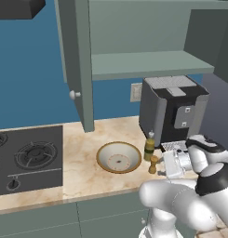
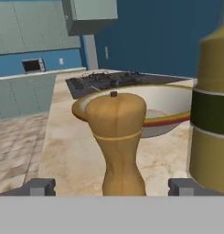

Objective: Retrieve the bottle and the shaker from the cabinet and place them next to the mixing bowl on the counter. Then add garlic from the fridge to the mixing bowl.

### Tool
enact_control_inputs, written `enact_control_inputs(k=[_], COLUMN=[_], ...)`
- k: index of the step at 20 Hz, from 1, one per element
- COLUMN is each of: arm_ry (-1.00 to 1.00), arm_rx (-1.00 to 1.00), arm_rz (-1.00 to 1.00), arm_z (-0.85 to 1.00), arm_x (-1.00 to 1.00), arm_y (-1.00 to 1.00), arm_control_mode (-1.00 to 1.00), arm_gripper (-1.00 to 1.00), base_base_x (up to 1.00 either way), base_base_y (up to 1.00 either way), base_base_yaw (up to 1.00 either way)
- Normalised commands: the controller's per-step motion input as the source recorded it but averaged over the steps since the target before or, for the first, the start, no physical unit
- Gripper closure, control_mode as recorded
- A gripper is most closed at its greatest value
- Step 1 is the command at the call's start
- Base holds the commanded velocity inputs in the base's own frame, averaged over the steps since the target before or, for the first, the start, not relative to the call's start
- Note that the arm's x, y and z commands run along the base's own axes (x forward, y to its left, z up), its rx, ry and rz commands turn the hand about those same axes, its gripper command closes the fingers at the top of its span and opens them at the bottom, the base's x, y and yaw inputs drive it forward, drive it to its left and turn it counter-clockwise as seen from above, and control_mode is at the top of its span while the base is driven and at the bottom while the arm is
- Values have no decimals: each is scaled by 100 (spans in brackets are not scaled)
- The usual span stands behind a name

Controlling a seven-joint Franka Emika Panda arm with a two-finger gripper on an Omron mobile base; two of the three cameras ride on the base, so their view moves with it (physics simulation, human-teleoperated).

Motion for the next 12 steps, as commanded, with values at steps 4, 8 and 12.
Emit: enact_control_inputs(k=[4, 8, 12], arm_ry=[-13, -3, 1], arm_rx=[7, 9, 2], arm_rz=[-2, -2, -5], arm_z=[49, 84, 100], arm_x=[-30, -42, -41], arm_y=[-17, -4, 0], arm_control_mode=[-100, -100, -100], arm_gripper=[-100, -100, -100], base_base_x=[0, 0, 0], base_base_y=[0, 0, 0], base_base_yaw=[0, 0, 0])
